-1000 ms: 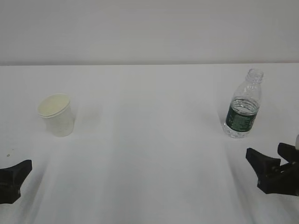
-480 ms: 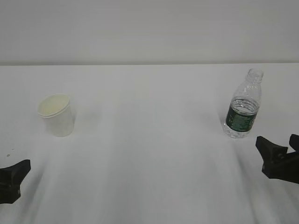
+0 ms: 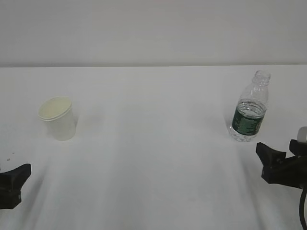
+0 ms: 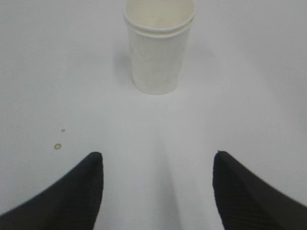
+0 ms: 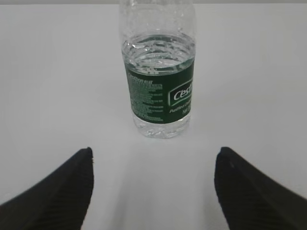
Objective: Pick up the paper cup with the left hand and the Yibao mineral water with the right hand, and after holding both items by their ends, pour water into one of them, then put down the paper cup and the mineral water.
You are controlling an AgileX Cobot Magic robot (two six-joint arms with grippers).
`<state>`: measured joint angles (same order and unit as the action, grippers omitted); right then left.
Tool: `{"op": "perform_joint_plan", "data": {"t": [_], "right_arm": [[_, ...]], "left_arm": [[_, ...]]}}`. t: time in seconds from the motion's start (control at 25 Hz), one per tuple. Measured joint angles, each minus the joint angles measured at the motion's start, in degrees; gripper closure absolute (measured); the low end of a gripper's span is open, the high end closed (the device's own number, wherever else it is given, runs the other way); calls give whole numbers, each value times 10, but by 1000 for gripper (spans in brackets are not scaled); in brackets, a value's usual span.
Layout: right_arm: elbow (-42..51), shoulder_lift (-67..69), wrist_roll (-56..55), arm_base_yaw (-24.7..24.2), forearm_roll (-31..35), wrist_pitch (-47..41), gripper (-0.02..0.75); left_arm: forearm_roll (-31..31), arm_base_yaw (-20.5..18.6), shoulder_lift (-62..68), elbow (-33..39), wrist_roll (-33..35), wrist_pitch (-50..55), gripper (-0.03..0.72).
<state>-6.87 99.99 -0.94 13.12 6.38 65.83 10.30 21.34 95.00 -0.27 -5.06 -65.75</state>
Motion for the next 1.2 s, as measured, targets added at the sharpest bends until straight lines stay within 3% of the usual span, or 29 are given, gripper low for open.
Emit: {"op": "perform_joint_plan", "data": {"t": [1.2], "right_arm": [[-82, 90, 9, 0, -15, 0, 146]], "left_arm": [[0, 0, 0, 0, 0, 0, 186]]}}
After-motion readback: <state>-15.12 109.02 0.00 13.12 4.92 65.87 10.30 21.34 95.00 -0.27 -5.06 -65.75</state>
